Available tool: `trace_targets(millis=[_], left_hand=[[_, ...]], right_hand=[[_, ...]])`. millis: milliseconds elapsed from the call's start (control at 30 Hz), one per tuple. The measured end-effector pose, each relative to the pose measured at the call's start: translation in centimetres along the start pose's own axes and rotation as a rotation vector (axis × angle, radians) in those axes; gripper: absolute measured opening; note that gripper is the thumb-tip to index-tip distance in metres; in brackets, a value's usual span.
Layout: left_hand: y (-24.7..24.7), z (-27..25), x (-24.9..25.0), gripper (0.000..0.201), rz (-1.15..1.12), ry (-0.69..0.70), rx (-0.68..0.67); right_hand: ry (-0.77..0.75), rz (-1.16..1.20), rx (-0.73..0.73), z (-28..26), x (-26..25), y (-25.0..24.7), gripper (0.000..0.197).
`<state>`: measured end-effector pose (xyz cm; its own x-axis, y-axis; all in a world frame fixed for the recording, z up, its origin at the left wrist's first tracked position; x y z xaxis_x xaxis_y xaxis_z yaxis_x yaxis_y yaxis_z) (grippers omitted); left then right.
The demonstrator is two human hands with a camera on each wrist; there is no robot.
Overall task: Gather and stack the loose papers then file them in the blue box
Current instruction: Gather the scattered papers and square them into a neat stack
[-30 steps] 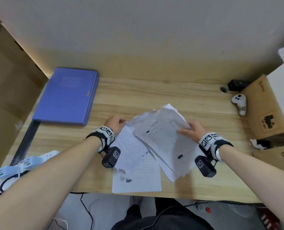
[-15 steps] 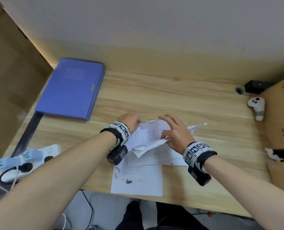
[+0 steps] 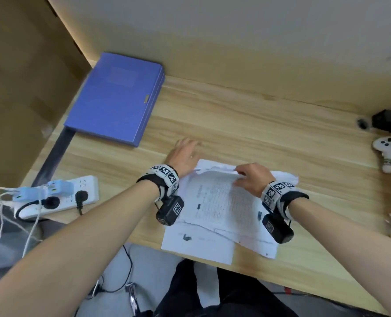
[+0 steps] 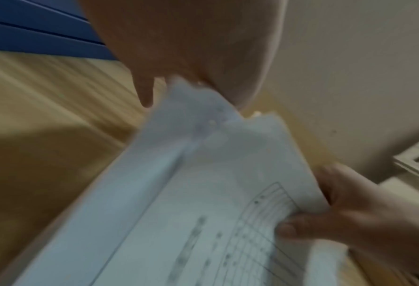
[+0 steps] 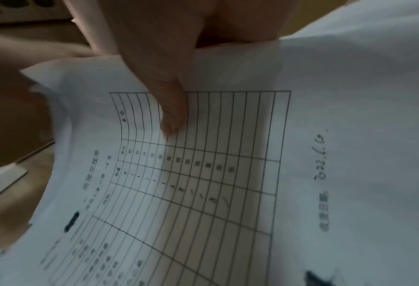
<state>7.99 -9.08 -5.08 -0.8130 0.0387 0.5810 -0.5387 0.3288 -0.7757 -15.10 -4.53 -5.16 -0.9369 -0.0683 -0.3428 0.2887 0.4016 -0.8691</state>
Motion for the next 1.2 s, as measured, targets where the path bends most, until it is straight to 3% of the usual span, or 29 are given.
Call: trace_targets(millis=[67,133,267,333,500,633,767,900,1000,1067,1200], left_hand=[[-0.7,-1.1,-2.2,0.038,-0.025,-0.162,0.086],[-0.2,-2.2,-4.1,0.027,-0.042,-0.304,0.043],[2.3,-4.5,-6.6,0.006,-0.03,-0.403,-0.108],[3.4,-5.3,-7.1,0.007,-0.055,-0.431,-0.109],[4.7,-7.4,-6.4,0.014,-0.143,-0.436,-0.117],[6.1,-8.1,-6.0,0.025,-0.228,-0.445,-0.159],[7.1,-8.6,-5.3,0.026,-0.451,-0.551,-0.151],[7.9,-8.6,-4.7,0.063,-0.63,-0.611,-0.138],[8.4,-8.3,-4.8,0.036,-0.639,-0.593,-0.11],[8.2,-8.1,-4.5,0.033,-0.659,-0.568,-0.077],[5.3,-7.2,-1.4,0.023,-0.804,-0.389,-0.041]], right_hand=[[0.126,0.145,0.017,-0.9,1.1,-0.4,0.018],[0.259,0.309,0.048,-2.0,2.1,-0.6,0.021],[0.392,0.451,0.189,-3.8,3.4,-0.4,0.069],[0.483,0.489,0.248,-5.0,3.9,0.0,0.081],[0.666,0.647,0.241,-7.5,3.0,2.7,0.052],[0.715,0.711,0.206,-7.5,2.2,6.3,0.043],[0.754,0.803,0.247,-6.6,1.0,9.0,0.041],[0.777,0.851,0.287,-5.8,0.8,10.7,0.049],[0.778,0.885,0.271,-5.8,1.1,10.5,0.052],[0.745,0.954,0.278,-6.1,1.3,9.3,0.047],[0.638,1.176,0.347,-6.3,1.9,4.3,0.041]])
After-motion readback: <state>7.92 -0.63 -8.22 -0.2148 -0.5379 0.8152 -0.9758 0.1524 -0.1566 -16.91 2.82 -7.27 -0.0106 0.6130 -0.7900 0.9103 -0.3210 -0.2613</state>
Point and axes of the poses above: each hand's wrist, its own z-axis towards the middle knuckle, its own y-axis out of the palm, x = y × z, the point moved 2 cm from there along z, towards the middle knuckle, and after that the axes turned 5 degrees about x, right-handed, at the moved point
